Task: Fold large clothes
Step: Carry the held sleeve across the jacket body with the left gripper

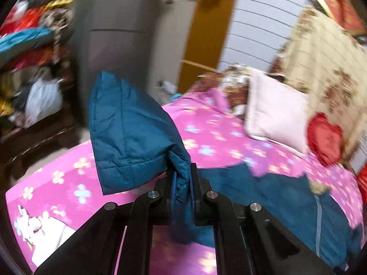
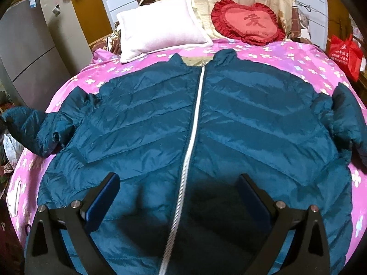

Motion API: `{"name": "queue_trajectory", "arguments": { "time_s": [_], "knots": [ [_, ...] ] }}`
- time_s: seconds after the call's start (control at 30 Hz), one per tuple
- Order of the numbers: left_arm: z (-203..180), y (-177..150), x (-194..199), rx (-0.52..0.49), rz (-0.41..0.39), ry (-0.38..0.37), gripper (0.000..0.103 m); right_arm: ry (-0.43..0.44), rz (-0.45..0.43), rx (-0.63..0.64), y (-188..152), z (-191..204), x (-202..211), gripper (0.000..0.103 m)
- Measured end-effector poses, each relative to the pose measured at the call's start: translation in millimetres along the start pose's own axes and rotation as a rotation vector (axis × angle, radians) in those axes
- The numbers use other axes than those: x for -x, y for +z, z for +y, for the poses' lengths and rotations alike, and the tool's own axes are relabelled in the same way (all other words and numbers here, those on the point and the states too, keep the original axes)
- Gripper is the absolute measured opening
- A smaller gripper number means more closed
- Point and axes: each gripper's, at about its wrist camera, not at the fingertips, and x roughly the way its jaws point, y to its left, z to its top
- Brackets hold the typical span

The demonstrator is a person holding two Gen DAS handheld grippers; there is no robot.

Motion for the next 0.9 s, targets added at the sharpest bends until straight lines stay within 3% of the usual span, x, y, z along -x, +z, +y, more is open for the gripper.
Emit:
{"name": "queue_trajectory", "arguments": {
  "time_s": [0.27,0.6,0.8,0.9],
  "knots": [
    [-96.8,-25.8,23.5,-0.158,0.031,-0.153,0.000,-0.032,-0.013,-0.011,-2.8,-26.9,21.0,0.103],
    [-208.2,-99.6,12.6,-0.313,0.164,-0.287,0.000,-0.066,-0.039,-0.075,0.0,-76.0,35.6,0.103],
    [-253.1,-158.1,-14.3,-0.361,0.287,-0.350,0.000,-0.089,-0.010,-0.117,-7.2,-106.5,27.3,0.103],
    [-259.5,-183.0,-36.5,-0.316,0.445,-0.422,0.000,-0.104,0.014,-0.125,-11.4,-117.0,20.4,0.103]
  ]
}}
